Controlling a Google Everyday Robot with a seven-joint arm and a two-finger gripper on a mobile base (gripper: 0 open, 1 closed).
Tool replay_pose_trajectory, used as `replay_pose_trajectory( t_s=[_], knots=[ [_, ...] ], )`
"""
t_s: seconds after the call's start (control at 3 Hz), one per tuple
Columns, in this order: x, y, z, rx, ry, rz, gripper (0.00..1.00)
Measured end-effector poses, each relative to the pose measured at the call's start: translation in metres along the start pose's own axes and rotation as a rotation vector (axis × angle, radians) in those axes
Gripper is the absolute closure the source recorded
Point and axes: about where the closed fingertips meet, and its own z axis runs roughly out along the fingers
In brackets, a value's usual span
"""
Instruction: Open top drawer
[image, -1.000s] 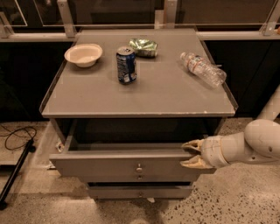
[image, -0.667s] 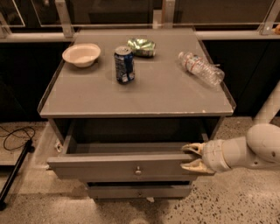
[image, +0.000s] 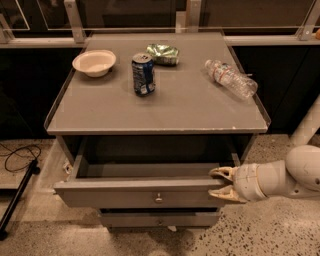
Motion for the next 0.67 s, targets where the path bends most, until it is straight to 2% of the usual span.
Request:
replay_pose_trajectory(
  t_s=[0.67],
  knots=[
    [0.0,0.0,0.0,0.0,0.0,0.0,0.58]
  ],
)
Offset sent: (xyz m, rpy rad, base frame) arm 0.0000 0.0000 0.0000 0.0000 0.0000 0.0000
